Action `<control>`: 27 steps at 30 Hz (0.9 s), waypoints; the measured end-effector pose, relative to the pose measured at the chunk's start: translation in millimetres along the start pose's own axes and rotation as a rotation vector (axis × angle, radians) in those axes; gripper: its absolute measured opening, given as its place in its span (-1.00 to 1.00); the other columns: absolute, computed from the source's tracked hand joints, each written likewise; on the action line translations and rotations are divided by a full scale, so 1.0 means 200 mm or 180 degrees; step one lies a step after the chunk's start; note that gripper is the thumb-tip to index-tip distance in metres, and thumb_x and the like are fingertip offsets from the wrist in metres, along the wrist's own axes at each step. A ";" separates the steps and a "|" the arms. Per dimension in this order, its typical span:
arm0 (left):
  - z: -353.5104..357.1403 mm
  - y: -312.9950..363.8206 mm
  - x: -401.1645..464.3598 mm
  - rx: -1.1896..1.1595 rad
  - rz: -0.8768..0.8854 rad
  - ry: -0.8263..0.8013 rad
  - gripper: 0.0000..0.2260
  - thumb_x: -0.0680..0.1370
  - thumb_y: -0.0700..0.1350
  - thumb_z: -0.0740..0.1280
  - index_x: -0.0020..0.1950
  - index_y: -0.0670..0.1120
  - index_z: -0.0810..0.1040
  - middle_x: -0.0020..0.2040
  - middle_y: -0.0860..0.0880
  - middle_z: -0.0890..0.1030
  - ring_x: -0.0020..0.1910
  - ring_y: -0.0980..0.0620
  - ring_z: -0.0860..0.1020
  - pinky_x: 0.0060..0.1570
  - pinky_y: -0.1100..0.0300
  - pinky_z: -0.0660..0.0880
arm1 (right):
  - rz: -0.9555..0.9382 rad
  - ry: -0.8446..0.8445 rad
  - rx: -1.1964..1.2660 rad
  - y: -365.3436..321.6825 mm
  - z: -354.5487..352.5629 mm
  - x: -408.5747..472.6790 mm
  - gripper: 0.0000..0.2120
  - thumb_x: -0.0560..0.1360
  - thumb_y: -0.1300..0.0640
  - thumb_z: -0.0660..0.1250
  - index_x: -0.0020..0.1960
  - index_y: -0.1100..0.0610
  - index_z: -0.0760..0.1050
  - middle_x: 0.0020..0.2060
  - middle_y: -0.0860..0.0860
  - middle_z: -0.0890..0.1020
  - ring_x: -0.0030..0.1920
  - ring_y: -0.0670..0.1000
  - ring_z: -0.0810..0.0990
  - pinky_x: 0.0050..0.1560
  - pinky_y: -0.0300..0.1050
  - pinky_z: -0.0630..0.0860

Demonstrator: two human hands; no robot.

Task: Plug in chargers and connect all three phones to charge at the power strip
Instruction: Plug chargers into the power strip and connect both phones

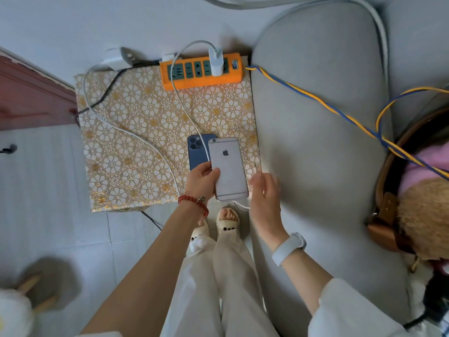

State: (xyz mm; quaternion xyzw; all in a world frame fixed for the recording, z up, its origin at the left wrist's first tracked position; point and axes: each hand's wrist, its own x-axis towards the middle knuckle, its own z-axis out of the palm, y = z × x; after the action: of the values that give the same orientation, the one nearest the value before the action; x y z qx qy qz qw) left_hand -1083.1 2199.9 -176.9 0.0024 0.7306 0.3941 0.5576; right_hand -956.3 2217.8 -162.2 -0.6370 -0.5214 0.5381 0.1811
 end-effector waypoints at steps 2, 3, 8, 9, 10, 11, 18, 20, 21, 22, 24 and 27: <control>-0.03 0.01 -0.02 -0.0446 -0.0062 0.0055 -0.85 0.52 -0.31 0.18 0.02 -0.21 0.51 -0.18 -0.05 0.57 -0.22 0.02 0.57 -0.27 0.15 0.61 | -0.0049 -0.0112 0.0023 -0.02 -0.02 -0.03 -0.71 0.59 0.09 0.07 -0.30 0.04 0.34 -0.35 -0.07 0.43 -0.37 -0.27 0.40 -0.34 -0.51 0.30; -0.04 0.03 -0.03 -0.0635 -0.0075 0.0108 -0.86 0.53 -0.31 0.17 -0.07 -0.17 0.51 -0.20 -0.05 0.56 -0.25 0.04 0.56 -0.36 0.21 0.60 | -0.0089 -0.0207 -0.0028 -0.03 -0.02 -0.05 -0.70 0.58 0.09 0.10 -0.32 0.03 0.33 -0.43 -0.07 0.40 -0.43 -0.22 0.37 -0.40 -0.46 0.29; -0.12 0.12 -0.04 -0.1313 -0.0068 0.0367 -0.82 0.53 -0.33 0.16 -0.17 -0.13 0.49 -0.20 -0.07 0.55 -0.25 0.01 0.55 -0.47 0.27 0.56 | -0.0114 -0.0682 -0.0199 -0.08 0.02 -0.13 -0.85 0.53 0.13 0.22 -0.20 0.10 0.47 -0.33 0.13 0.57 -0.35 -0.08 0.44 -0.31 -0.41 0.33; -0.13 0.13 -0.05 -0.1393 -0.0050 0.0378 -0.83 0.53 -0.33 0.16 -0.15 -0.15 0.49 -0.20 -0.08 0.55 -0.25 0.01 0.54 -0.47 0.26 0.57 | -0.0118 -0.0705 -0.0219 -0.08 0.04 -0.14 -0.87 0.53 0.12 0.23 -0.18 0.07 0.47 -0.29 0.15 0.60 -0.32 -0.06 0.46 -0.31 -0.41 0.34; -0.14 0.14 -0.05 -0.1436 -0.0032 0.0379 -0.85 0.53 -0.33 0.15 -0.12 -0.16 0.49 -0.19 -0.08 0.55 -0.24 0.00 0.54 -0.46 0.26 0.57 | -0.0131 -0.0706 -0.0232 -0.09 0.05 -0.15 -0.88 0.53 0.12 0.23 -0.18 0.03 0.47 -0.27 0.15 0.60 -0.30 -0.05 0.47 -0.31 -0.41 0.35; -0.15 0.15 -0.06 -0.1464 -0.0021 0.0371 -0.86 0.53 -0.32 0.16 -0.10 -0.17 0.49 -0.19 -0.08 0.55 -0.23 0.00 0.54 -0.44 0.24 0.58 | -0.0140 -0.0691 -0.0230 -0.10 0.05 -0.15 -0.88 0.53 0.11 0.23 -0.18 0.01 0.46 -0.26 0.14 0.61 -0.29 -0.04 0.48 -0.31 -0.40 0.37; -0.18 0.15 -0.09 -0.1514 0.0053 0.0262 -0.86 0.54 -0.32 0.15 -0.02 -0.20 0.48 -0.17 -0.08 0.57 -0.21 -0.02 0.56 -0.34 0.16 0.60 | -0.0277 -0.0604 -0.0130 -0.19 0.08 -0.12 -0.77 0.51 0.09 0.24 -0.29 -0.16 0.42 -0.27 0.20 0.62 -0.21 0.10 0.50 -0.33 -0.28 0.35; -0.18 0.16 -0.10 -0.1599 0.0035 0.0243 -0.84 0.54 -0.32 0.14 0.06 -0.20 0.46 -0.17 -0.08 0.57 -0.22 -0.01 0.56 -0.38 0.18 0.60 | -0.0303 -0.0616 -0.0155 -0.19 0.08 -0.12 -0.77 0.51 0.10 0.25 -0.29 -0.16 0.42 -0.28 0.17 0.62 -0.21 0.08 0.51 -0.33 -0.32 0.37; -0.17 0.16 -0.10 -0.1627 0.0022 0.0245 -0.84 0.54 -0.32 0.14 0.07 -0.19 0.45 -0.18 -0.08 0.57 -0.23 -0.01 0.56 -0.39 0.20 0.60 | -0.0310 -0.0627 -0.0167 -0.19 0.08 -0.12 -0.77 0.51 0.10 0.25 -0.28 -0.16 0.42 -0.29 0.17 0.62 -0.22 0.08 0.51 -0.33 -0.29 0.38; -0.17 0.16 -0.10 -0.1655 0.0007 0.0254 -0.84 0.54 -0.32 0.15 0.07 -0.19 0.45 -0.18 -0.08 0.56 -0.23 -0.01 0.56 -0.39 0.20 0.59 | -0.0320 -0.0638 -0.0185 -0.19 0.08 -0.12 -0.78 0.51 0.10 0.25 -0.28 -0.15 0.42 -0.29 0.18 0.62 -0.22 0.09 0.51 -0.32 -0.23 0.40; -0.18 0.16 -0.10 -0.1734 -0.0024 0.0274 -0.84 0.54 -0.32 0.15 0.07 -0.20 0.45 -0.17 -0.08 0.56 -0.22 -0.01 0.55 -0.38 0.19 0.59 | -0.0329 -0.0655 -0.0214 -0.19 0.09 -0.13 -0.81 0.51 0.11 0.25 -0.25 -0.11 0.43 -0.30 0.18 0.62 -0.24 0.09 0.51 -0.30 -0.15 0.42; -0.18 0.17 -0.10 -0.1762 -0.0027 0.0282 -0.83 0.54 -0.31 0.15 0.09 -0.21 0.45 -0.16 -0.09 0.56 -0.21 -0.01 0.55 -0.40 0.21 0.58 | -0.0332 -0.0660 -0.0198 -0.19 0.09 -0.13 -0.83 0.51 0.11 0.26 -0.24 -0.09 0.45 -0.32 0.11 0.63 -0.24 0.04 0.53 -0.33 -0.29 0.41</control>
State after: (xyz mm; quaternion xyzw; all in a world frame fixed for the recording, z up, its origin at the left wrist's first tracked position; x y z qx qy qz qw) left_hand -1119.5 2194.3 -139.6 -0.1704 0.6188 0.5760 0.5063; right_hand -985.9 2203.7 -125.8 -0.5553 -0.5862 0.5745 0.1341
